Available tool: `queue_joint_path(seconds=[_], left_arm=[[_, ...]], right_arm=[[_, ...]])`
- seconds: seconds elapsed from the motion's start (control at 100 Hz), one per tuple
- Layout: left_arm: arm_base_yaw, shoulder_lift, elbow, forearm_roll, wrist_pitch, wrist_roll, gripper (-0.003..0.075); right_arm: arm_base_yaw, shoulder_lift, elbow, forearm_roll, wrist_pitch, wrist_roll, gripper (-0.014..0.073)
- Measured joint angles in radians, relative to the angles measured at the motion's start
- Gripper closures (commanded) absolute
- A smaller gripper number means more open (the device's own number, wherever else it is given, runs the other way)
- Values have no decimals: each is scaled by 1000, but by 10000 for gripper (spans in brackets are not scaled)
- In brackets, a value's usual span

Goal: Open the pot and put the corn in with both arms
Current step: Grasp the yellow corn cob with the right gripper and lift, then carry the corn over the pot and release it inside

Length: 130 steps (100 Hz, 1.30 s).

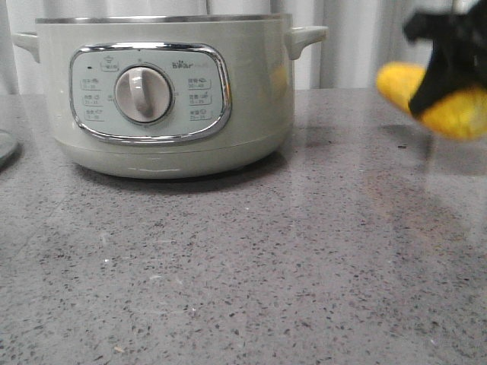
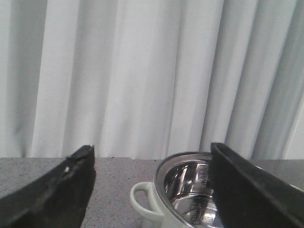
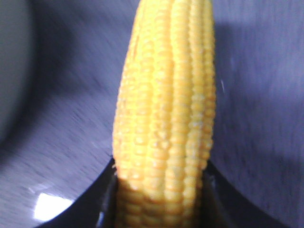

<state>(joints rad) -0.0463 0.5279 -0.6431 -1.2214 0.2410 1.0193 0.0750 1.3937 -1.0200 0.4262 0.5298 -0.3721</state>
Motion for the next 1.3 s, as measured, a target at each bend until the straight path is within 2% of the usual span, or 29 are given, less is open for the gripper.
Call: queue_joint_path(seconds=[0.09, 0.21, 0.44, 0.57, 0.62, 0.69, 0.81, 0.88, 0.94, 1.08, 1.13, 1.2, 1.3], left_arm=[[0, 0, 0, 0, 10, 0, 276], [0, 0, 0, 0, 43, 0, 321], [-18, 0, 0, 0, 124, 0, 512], [-26, -2, 0, 0, 164, 0, 646], [-26, -13, 0, 2, 180, 0, 684], [-26, -36, 0, 7, 205, 0, 742], [-26, -109, 0, 47, 247, 0, 741], [-26, -164, -2, 98, 263, 0, 741], [-26, -210, -2, 155, 275, 0, 741], [-26, -315, 4, 274, 292, 0, 741], [-26, -344, 16, 297, 294, 0, 741], [-26, -376, 34, 312, 296, 0, 741], [-26, -414, 55, 321, 301, 0, 741]], right_arm=[[55, -44, -88, 6, 0, 0, 578], [167, -51, -229, 11, -15, 0, 578], [386, 49, -366, 20, -92, 0, 578], [442, 137, -375, 22, -145, 0, 566], [449, 170, -375, 22, -153, 0, 531], [451, 211, -375, 22, -151, 0, 434], [451, 252, -375, 22, -124, 0, 195], [451, 254, -375, 22, -106, 0, 113], [451, 254, -375, 22, -99, 0, 88], [451, 247, -375, 22, -97, -2, 103], [451, 227, -375, 22, -97, -2, 137], [449, 187, -375, 22, -84, -2, 272], [448, 96, -371, 20, -42, -2, 553]])
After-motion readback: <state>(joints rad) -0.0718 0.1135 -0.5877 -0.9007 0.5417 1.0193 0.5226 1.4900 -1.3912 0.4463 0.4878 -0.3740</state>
